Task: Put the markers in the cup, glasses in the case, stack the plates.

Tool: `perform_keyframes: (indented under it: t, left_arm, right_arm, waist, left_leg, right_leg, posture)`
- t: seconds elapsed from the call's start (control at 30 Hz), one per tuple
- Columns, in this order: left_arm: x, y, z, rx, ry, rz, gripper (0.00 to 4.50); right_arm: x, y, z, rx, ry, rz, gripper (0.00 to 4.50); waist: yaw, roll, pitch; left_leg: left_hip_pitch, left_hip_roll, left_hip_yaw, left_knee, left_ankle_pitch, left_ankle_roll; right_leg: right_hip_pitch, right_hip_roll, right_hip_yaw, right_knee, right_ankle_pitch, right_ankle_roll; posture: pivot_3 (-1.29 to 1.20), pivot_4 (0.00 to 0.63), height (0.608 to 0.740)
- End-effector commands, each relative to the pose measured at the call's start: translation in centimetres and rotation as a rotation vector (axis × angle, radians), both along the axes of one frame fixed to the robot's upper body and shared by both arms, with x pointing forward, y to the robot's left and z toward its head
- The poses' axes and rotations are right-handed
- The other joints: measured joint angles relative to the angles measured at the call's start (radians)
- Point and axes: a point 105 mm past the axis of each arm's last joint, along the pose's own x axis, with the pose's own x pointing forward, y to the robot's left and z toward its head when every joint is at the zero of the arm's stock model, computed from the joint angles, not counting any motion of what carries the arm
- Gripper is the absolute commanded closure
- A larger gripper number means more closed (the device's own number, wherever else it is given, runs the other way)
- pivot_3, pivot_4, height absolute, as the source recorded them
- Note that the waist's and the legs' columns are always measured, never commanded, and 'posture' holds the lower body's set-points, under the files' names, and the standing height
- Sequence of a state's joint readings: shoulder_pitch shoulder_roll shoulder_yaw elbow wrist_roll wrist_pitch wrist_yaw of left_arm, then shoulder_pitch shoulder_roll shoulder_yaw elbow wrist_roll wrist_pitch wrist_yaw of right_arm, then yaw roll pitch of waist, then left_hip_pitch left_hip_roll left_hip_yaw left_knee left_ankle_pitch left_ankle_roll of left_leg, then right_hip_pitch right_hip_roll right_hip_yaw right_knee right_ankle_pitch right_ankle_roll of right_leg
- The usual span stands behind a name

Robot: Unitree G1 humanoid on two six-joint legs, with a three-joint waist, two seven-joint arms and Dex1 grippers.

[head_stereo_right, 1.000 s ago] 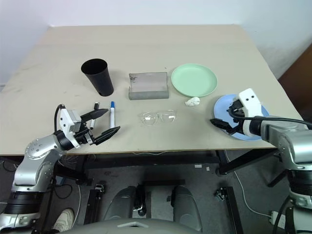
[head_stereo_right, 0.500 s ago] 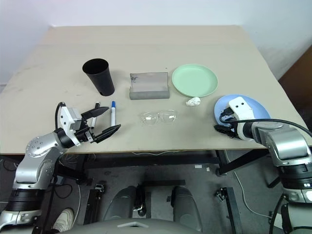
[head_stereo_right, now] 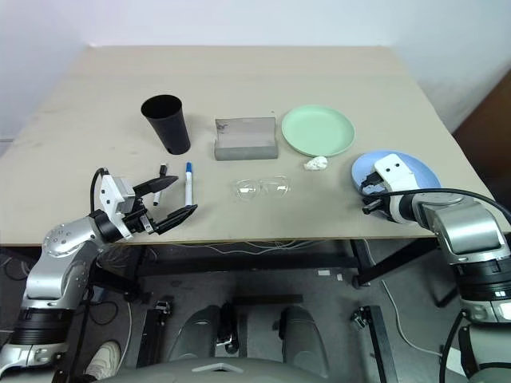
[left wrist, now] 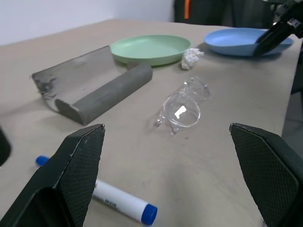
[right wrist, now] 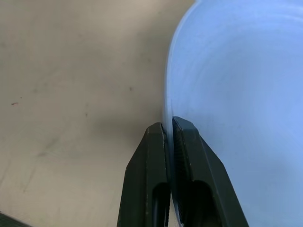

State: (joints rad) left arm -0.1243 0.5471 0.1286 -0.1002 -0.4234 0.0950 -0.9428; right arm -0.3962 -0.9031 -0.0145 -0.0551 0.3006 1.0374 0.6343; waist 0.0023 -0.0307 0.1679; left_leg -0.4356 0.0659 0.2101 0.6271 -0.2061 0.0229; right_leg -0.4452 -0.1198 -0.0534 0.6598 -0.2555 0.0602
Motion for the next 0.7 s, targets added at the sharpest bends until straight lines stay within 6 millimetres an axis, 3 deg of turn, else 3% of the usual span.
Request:
perform_keyframes:
  t: [0.03, 0.1, 0.13, 0.17, 0.23, 0.27, 0.3, 0.4, 0.57, 0.7]
  left_arm:
    - [0.1, -0.4, 0.8, 0.011, -0.045, -0.021, 0.06]
    - [0.2, -0.5, 0.9, 0.012, -0.048, -0.020, 0.06]
    - [0.2, -0.5, 0.9, 0.012, -0.049, -0.020, 0.06]
    - [0.2, -0.5, 0.9, 0.013, -0.050, -0.020, 0.06]
    - [0.3, -0.4, 1.0, 0.011, -0.053, -0.018, 0.06]
    - [0.3, -0.4, 1.1, 0.009, -0.054, -0.016, 0.06]
    - [0.3, -0.4, 1.1, 0.006, -0.056, -0.013, 0.06]
    - [0.2, -0.2, 1.5, -0.003, -0.059, -0.003, 0.06]
    - [0.2, 0.6, 2.1, -0.001, -0.072, 0.034, 0.06]
    - [0.0, 0.9, 2.0, 0.006, -0.075, 0.048, 0.06]
  right_arm:
    - [1.2, -1.9, 2.8, 0.021, -0.094, -0.118, 4.48]
    - [2.5, -3.1, 5.2, -0.006, -0.195, -0.201, 4.48]
    - [3.0, -3.6, 6.2, -0.020, -0.236, -0.232, 4.48]
    - [3.6, -3.7, 7.5, -0.014, -0.283, -0.243, 4.48]
    - [4.5, -3.5, 9.7, -0.003, -0.350, -0.245, 4.48]
    - [4.9, -3.4, 10.8, -0.007, -0.391, -0.241, 4.48]
    - [5.3, -3.2, 11.7, -0.014, -0.426, -0.235, 4.48]
    - [6.5, -1.8, 13.9, -0.031, -0.538, -0.169, 4.48]
    - [8.4, 3.1, 15.3, -0.008, -0.669, 0.019, 4.48]
    - [10.1, 7.4, 14.6, 0.039, -0.671, 0.154, 4.48]
  waist:
    - [0.007, 0.019, 0.000]
    - [-0.003, 0.045, 0.003]
    - [-0.014, 0.056, 0.000]
    - [-0.018, 0.053, 0.000]
    - [-0.018, 0.047, 0.003]
    - [-0.018, 0.046, 0.004]
    - [-0.017, 0.045, 0.004]
    - [-0.019, 0.046, 0.004]
    - [-0.020, 0.046, 0.005]
    - [-0.019, 0.046, 0.005]
  left_leg:
    - [0.000, -0.005, -0.025, 0.009, 0.003, -0.006]
    - [-0.008, -0.019, -0.101, 0.037, -0.005, -0.005]
    - [-0.015, -0.015, -0.115, 0.036, -0.006, -0.005]
    - [-0.025, -0.014, -0.124, 0.028, -0.006, -0.005]
    - [-0.028, -0.021, -0.105, 0.018, -0.006, -0.004]
    - [-0.024, -0.027, -0.101, 0.021, -0.005, -0.004]
    - [-0.023, -0.028, -0.099, 0.021, -0.005, -0.004]
    - [-0.025, -0.023, -0.099, 0.020, -0.004, -0.004]
    - [-0.027, -0.018, -0.095, 0.020, -0.003, 0.000]
    - [-0.027, -0.016, -0.090, 0.019, -0.003, 0.000]
  right_leg:
    - [0.001, -0.003, -0.008, -0.002, 0.001, -0.001]
    - [0.012, -0.005, -0.049, -0.013, 0.004, 0.000]
    - [0.025, 0.002, -0.062, -0.033, 0.008, 0.004]
    - [0.026, 0.010, -0.069, -0.049, 0.012, 0.005]
    - [0.014, 0.004, -0.051, -0.040, 0.012, 0.004]
    - [0.013, 0.001, -0.045, -0.040, 0.026, 0.012]
    - [0.013, 0.000, -0.044, -0.042, 0.037, 0.016]
    - [0.008, 0.007, -0.046, -0.043, 0.038, 0.015]
    - [0.005, 0.017, -0.043, -0.044, 0.039, 0.016]
    - [0.004, 0.019, -0.043, -0.043, 0.038, 0.015]
  posture:
    - [0.00, 0.150, 0.740]
    - [0.00, 0.150, 0.740]
    - [0.00, 0.150, 0.740]
    - [0.00, 0.150, 0.740]
    - [0.00, 0.150, 0.740]
    - [0.00, 0.150, 0.740]
    - [0.00, 0.150, 0.740]
    - [0.00, 0.150, 0.740]
    - [0.00, 0.150, 0.740]
    - [0.00, 0.150, 0.740]
